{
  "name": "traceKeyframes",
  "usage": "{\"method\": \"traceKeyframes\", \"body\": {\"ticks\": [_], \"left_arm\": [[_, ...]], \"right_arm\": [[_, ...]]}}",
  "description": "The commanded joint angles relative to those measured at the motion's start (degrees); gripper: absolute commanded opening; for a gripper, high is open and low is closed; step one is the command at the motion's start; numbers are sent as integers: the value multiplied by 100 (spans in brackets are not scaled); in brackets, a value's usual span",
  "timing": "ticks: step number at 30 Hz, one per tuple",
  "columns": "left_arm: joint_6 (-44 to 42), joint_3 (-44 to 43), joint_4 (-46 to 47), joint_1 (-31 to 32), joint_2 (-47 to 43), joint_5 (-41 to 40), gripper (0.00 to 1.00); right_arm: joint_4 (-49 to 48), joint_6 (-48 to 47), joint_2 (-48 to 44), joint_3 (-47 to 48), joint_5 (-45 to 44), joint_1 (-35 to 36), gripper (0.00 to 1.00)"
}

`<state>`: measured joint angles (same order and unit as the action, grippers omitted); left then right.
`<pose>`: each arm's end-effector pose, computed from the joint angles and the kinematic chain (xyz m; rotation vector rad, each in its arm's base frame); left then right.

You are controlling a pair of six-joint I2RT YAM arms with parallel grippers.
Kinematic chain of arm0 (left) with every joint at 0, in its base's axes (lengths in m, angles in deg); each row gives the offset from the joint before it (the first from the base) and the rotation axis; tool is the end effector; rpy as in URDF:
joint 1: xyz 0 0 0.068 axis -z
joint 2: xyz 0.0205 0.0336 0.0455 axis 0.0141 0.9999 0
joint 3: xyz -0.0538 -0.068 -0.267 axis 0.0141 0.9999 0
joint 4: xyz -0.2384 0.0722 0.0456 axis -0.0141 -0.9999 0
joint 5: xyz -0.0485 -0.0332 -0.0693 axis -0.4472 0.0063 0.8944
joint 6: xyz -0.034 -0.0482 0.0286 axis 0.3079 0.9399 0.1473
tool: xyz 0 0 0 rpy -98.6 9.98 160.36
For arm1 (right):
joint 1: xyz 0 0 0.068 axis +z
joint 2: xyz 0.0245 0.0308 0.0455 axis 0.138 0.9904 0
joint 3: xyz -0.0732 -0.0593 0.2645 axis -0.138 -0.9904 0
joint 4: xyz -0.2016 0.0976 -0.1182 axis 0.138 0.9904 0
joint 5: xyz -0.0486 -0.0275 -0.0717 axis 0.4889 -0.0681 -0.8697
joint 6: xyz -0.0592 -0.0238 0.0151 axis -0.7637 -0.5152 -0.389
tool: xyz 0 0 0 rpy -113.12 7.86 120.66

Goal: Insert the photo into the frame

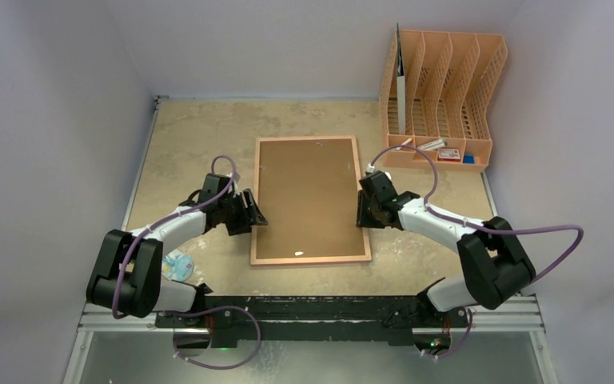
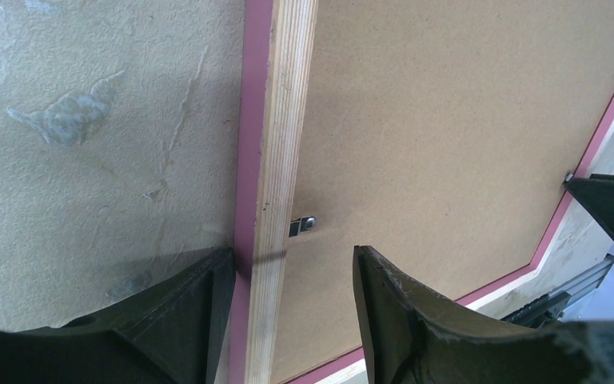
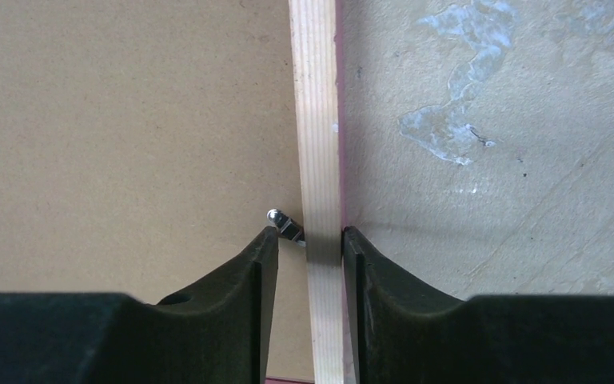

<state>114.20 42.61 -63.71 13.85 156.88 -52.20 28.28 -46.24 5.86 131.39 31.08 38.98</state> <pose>0.2298 -0.0770 0.1544 -0.4435 2.6343 -0.7519 0.2415 0.1381 0.1782 0.0943 2.5157 0.3155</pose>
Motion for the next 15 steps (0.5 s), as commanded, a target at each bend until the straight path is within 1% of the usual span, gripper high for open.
{"method": "traceKeyframes", "body": {"ticks": [1, 4, 7, 12, 15], "left_arm": [[-123, -14, -128, 46, -74, -90, 58], [-121, -13, -113, 46, -56, -90, 58], [-123, -13, -126, 46, -61, -81, 58], [-125, -12, -126, 46, -57, -81, 58], [-123, -20, -111, 46, -49, -83, 58]], "right_arm": [[69, -15, -110, -39, 194, 33, 34], [19, -16, -20, -8, 147, 28, 32], [-63, -49, 77, 21, 87, 37, 32], [-98, -178, 93, 25, 140, 33, 40], [-53, -277, 37, 32, 184, 37, 42]]}}
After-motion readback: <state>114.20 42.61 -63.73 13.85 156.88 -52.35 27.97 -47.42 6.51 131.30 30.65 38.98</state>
